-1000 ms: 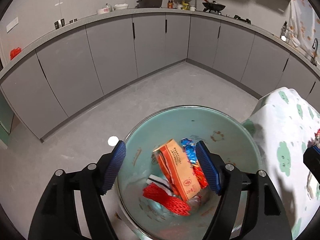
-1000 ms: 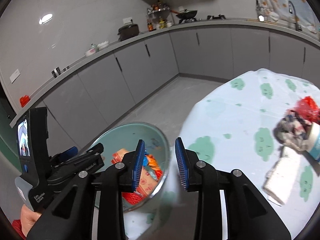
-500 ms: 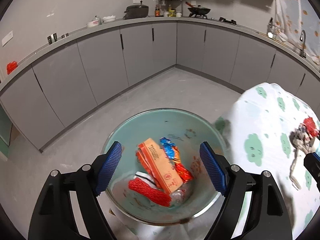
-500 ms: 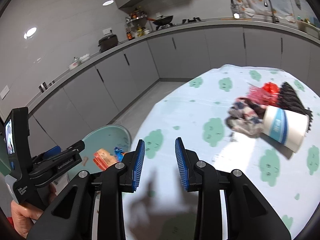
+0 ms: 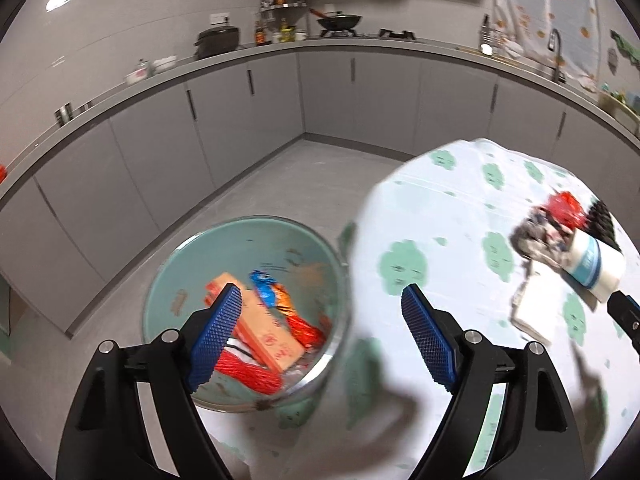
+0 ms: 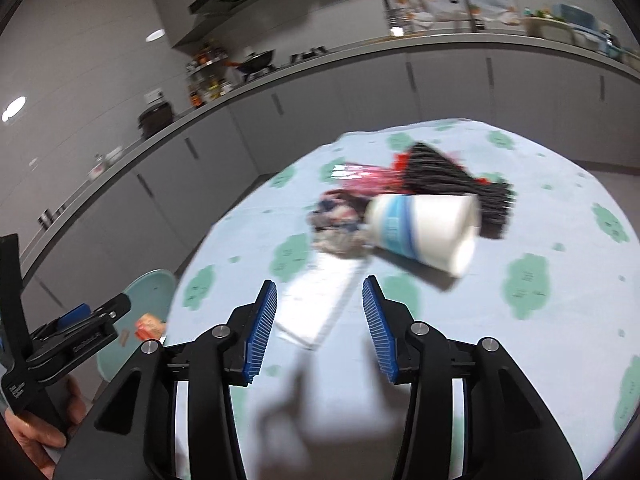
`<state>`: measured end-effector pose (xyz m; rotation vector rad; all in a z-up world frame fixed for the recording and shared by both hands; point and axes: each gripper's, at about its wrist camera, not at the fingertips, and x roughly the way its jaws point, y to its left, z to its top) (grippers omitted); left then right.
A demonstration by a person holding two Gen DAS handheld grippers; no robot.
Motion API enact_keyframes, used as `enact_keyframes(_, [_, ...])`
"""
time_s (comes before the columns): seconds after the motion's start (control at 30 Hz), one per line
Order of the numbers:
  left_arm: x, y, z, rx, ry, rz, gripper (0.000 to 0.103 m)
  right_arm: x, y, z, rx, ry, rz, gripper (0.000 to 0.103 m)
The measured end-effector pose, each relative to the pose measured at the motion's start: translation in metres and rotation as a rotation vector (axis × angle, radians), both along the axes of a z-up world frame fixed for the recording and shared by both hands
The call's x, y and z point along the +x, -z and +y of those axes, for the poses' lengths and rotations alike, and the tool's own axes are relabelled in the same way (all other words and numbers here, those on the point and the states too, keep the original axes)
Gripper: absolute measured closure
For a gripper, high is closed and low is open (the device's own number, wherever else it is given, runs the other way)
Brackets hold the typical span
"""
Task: Collect trash
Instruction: 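Move both open grippers back over the trash on the table, then grasp the white mesh sponge with the left gripper while the right gripper grasps the paper cup rim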
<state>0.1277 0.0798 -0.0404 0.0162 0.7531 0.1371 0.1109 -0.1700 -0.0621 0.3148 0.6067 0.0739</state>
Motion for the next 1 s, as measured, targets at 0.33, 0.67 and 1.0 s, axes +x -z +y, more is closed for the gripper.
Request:
enact_keyframes(0.33, [0.001, 0.014, -0.061, 0.001, 0.155, 0.037, 0.022, -0.021, 0.016, -0.065, 0.020, 0.134, 0.035, 0.058])
enact_keyframes(0.67, [0.015, 0.034, -0.118, -0.003, 0.291, 0.083, 0.023, -0.022, 0.018, -0.092, 0.048, 0.169, 0.045, 0.058])
enact_keyframes(1.0, [0.033, 0.049, -0.154, -0.006, 0.351, 0.115, 0.028, 0.004, 0.006, -0.086, 0.059, 0.103, 0.034, 0.058])
